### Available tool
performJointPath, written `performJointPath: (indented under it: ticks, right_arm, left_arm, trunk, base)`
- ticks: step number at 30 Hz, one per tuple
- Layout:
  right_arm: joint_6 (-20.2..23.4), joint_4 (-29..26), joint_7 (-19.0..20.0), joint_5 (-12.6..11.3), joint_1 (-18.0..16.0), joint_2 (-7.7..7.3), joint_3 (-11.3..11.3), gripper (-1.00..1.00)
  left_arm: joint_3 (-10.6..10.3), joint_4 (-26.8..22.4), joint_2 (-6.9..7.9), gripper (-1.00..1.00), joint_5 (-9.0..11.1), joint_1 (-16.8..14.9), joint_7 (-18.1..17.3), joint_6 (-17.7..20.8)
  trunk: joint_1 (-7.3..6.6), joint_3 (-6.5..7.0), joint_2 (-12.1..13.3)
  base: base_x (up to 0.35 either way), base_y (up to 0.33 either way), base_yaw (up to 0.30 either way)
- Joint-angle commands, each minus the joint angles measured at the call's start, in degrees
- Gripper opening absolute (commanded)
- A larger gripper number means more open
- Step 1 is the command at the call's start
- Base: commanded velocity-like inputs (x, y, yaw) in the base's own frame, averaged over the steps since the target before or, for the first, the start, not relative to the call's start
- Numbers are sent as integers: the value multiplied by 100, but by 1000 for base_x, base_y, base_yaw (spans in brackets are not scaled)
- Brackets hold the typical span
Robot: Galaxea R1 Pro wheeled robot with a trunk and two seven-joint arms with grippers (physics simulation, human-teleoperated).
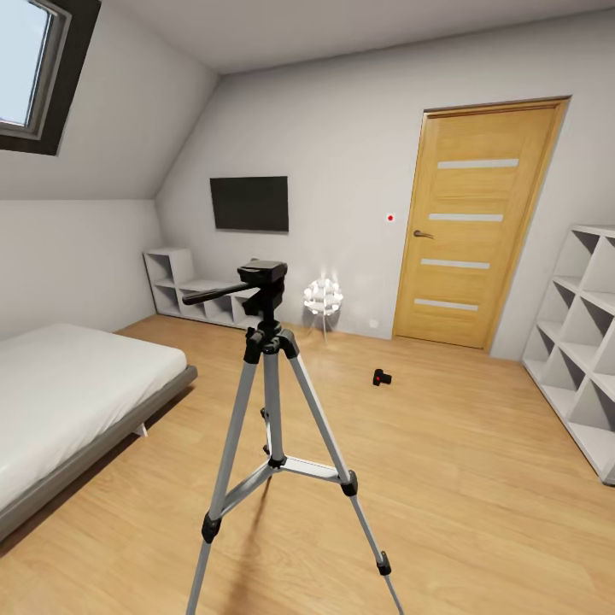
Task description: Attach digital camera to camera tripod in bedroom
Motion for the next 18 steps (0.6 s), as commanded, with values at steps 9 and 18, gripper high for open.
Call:
performJointPath:
  ticks: [9,18]
  right_arm:
    - [-14,1,-5,51,-1,-1,6,100]
    - [-7,-6,-10,46,-1,2,-11,100]
  left_arm:
    - [44,-5,-2,100,2,1,-3,-9]
    - [25,-3,-7,100,3,1,-3,-9]
  trunk:
    - [0,-4,-2]
    - [0,-4,-2]
  base:
    - [0,0,0]
    - [11,0,0]
